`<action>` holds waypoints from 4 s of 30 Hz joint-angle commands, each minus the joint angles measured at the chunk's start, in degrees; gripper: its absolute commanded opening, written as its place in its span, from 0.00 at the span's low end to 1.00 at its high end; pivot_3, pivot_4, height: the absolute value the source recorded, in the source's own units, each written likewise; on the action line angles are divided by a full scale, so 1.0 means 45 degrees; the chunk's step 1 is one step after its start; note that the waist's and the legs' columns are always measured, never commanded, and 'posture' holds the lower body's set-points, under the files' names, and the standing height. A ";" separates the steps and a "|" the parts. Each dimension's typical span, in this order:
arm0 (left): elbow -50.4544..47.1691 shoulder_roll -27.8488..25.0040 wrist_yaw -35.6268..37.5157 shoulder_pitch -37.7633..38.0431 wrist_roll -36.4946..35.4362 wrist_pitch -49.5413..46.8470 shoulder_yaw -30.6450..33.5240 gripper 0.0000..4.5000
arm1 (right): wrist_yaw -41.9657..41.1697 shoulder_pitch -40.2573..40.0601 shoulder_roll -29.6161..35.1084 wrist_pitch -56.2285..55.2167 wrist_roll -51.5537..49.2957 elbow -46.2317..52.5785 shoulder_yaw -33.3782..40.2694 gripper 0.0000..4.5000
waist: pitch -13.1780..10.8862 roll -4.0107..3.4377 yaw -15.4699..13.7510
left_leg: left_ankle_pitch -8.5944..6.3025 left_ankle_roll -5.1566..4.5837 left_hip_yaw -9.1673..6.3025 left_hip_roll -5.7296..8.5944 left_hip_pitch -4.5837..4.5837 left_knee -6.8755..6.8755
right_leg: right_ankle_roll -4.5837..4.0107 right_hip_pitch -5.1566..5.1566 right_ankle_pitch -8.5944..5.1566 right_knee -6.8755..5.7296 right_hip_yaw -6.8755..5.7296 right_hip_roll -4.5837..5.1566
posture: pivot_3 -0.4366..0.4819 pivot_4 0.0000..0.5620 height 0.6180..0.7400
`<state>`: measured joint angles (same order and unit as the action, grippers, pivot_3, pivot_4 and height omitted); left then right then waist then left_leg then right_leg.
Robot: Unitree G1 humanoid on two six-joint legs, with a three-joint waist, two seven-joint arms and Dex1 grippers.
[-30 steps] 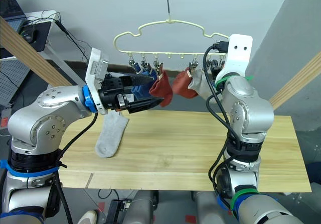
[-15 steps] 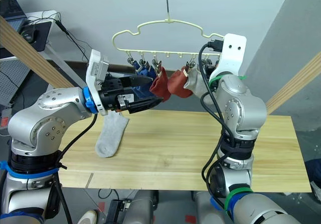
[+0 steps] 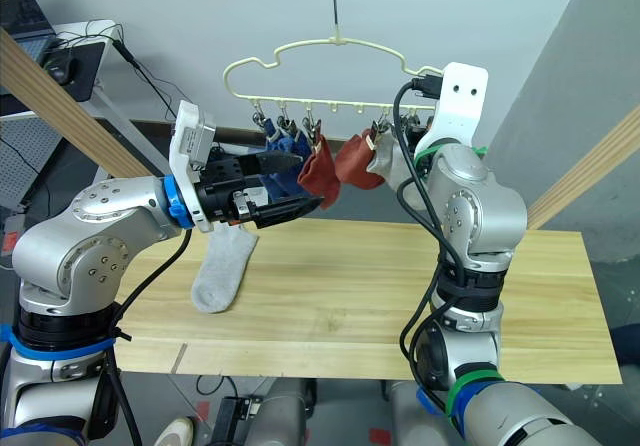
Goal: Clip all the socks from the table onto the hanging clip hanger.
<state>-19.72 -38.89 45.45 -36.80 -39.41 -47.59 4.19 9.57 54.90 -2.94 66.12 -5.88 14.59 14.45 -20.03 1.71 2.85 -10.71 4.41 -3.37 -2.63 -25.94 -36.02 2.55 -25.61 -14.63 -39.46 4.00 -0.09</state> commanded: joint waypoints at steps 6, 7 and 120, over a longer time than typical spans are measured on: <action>-0.0399 -0.0145 -0.0080 -0.0062 -0.0112 0.0111 0.0296 1.00 | 0.0095 0.0354 0.0067 -0.0484 -0.0119 0.0207 -0.0032 0.49 | 0.0000 0.0000 -0.0001 | 0.0000 0.0000 0.0000 0.0000 0.0000 0.0000 | 0.0000 0.0000 0.0000 0.0001 0.0000 0.0000 | 0.51 0.55 1.00; -0.0391 -0.0148 -0.0078 -0.0059 -0.0105 0.0117 0.0296 1.00 | 0.0115 0.0355 0.0076 -0.0491 -0.0117 0.0195 -0.0034 0.45 | 0.0000 0.0000 -0.0002 | 0.0000 0.0000 0.0000 0.0000 0.0000 0.0000 | 0.0000 0.0000 0.0000 0.0001 0.0000 0.0000 | 0.51 0.55 1.00; 0.8989 0.0894 -0.1350 0.2760 0.7048 0.4410 -0.0213 0.01 | 0.0064 0.1637 -0.0440 0.5212 0.0537 0.2592 0.1156 0.00 | -0.0004 -0.0007 0.0429 | 0.0000 -0.0004 0.0028 -0.0007 0.0013 0.0018 | 0.0005 -0.0042 -0.0005 -0.0052 0.0023 -0.0001 | 0.40 0.63 1.00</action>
<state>22.26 -35.50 37.71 -25.89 -5.91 -26.37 2.94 10.03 61.77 -5.04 89.81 -3.85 23.94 19.91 -20.05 1.68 4.78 -10.71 4.39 -3.24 -2.66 -25.89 -35.94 2.57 -25.80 -14.65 -39.66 4.10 -0.09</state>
